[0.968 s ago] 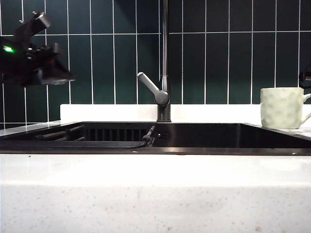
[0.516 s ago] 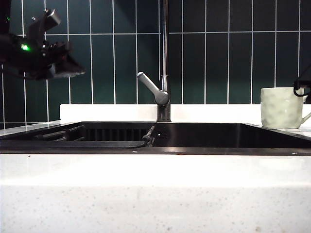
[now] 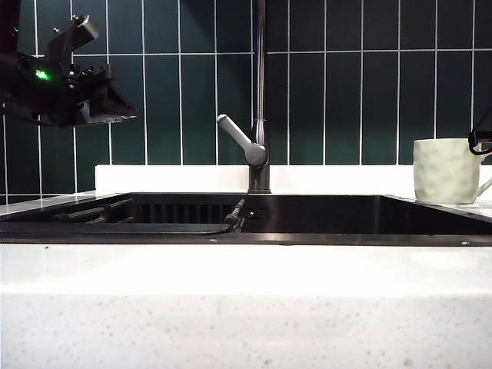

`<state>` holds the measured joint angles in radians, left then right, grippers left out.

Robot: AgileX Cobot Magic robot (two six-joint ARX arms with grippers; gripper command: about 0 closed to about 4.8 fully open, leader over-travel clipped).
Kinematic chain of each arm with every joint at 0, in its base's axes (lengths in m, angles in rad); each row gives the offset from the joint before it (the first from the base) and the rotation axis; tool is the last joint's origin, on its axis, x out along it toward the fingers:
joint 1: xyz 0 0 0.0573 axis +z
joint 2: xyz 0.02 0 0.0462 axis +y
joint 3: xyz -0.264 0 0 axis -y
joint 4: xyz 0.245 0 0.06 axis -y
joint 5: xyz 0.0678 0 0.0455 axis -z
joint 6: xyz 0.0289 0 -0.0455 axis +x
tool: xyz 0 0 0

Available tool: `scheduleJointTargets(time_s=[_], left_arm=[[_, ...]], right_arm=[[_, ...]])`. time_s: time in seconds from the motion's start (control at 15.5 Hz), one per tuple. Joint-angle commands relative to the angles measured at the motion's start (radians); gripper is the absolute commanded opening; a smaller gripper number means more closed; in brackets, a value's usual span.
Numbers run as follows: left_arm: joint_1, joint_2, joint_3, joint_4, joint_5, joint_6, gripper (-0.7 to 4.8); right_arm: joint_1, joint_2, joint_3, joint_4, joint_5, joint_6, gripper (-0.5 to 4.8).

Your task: Pick up the mug next to the sink, go to the faucet to get some water, pour the water into the sink, and finally put the mug back to its place.

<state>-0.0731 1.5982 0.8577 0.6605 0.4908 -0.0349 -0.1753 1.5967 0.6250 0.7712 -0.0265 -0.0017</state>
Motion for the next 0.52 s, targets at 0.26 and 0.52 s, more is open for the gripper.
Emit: scheduleJointTargets(time_s=[0.26, 0.52], left_arm=[[-0.001, -0.003, 0.003, 0.007, 0.007, 0.001, 1.60], [-0.001, -0.003, 0.003, 0.007, 0.008, 0.001, 1.60]], right_arm=[[0.000, -0.004, 0.005, 0.019, 0.062, -0.056, 1.49], [0.000, -0.002, 0.006, 0.023, 0.072, -0.056, 1.50]])
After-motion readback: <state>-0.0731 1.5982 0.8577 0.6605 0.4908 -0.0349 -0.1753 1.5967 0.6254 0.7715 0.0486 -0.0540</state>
